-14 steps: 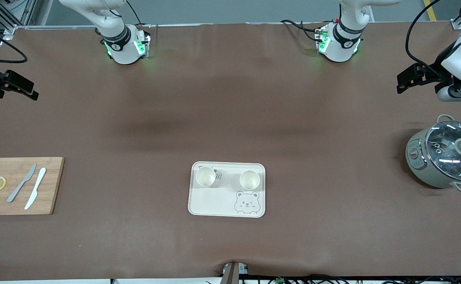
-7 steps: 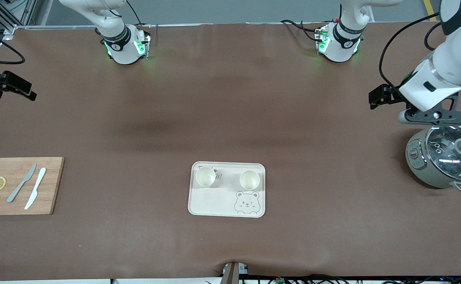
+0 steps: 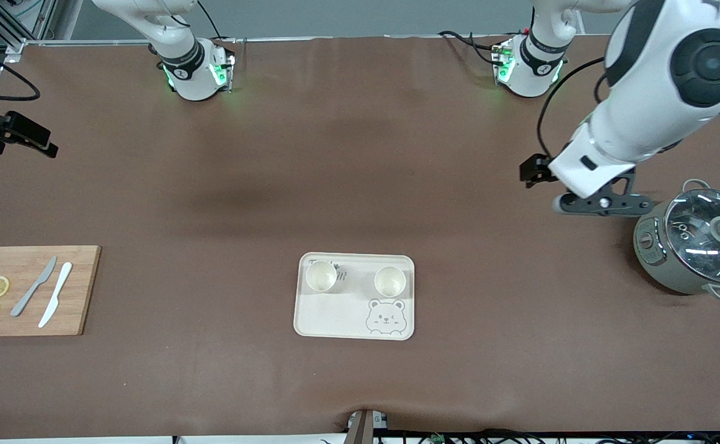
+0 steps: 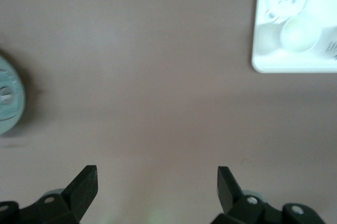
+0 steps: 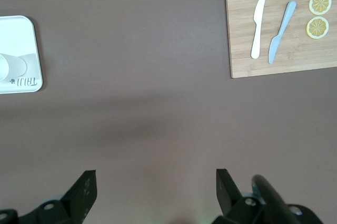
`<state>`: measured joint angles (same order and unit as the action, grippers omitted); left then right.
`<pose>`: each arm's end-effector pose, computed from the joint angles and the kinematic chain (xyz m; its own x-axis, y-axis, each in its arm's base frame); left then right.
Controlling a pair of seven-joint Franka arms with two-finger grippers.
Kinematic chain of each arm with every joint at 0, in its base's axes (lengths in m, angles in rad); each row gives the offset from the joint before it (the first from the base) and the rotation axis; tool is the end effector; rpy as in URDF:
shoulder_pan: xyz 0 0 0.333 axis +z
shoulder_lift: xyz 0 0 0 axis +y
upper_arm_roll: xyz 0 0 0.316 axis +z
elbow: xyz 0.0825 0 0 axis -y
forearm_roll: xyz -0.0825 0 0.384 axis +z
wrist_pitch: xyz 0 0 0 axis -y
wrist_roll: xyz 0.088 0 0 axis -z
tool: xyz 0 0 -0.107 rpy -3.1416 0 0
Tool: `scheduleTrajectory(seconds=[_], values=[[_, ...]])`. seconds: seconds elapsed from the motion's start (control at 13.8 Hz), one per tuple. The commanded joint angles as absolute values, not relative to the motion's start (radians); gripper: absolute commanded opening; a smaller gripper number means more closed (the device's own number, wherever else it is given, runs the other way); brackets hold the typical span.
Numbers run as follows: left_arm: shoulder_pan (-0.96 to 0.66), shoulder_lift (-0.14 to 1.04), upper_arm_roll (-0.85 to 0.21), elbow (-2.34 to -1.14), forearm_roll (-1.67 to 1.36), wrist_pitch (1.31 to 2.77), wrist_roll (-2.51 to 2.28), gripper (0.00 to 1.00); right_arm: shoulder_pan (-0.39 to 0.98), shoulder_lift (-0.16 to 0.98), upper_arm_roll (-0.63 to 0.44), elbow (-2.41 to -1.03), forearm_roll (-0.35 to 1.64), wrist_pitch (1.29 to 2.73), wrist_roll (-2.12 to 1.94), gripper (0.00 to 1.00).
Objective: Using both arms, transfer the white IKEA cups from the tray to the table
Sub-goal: 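Reach the left gripper over a white cup on the tray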
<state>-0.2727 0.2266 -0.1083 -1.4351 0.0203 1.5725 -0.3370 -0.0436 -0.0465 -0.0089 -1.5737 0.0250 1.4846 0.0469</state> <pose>0.5782 -0.2216 0.5560 0.9956 -0.0420 -0.0842 -0.0443 -0.9987 -0.0252 0.5305 -0.0251 0.6410 0.9943 -0.0970 -0.0437 -0.0981 -0.9949 -0.0234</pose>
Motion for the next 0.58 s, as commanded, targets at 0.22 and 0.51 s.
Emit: scheduleTrajectory(seconds=[0.22, 0.51], values=[[-0.403, 0.400, -0.107, -1.359, 0.032, 1.721, -0.546, 1.00, -0.049, -0.043, -0.002, -1.559, 0.014, 1.476, 0.040, 1.00], [-0.429, 0.469, -0.109, -1.353, 0.029, 1.819, -0.551, 1.00, -0.054, -0.041, -0.002, -1.557, 0.018, 1.477, 0.038, 1.00]])
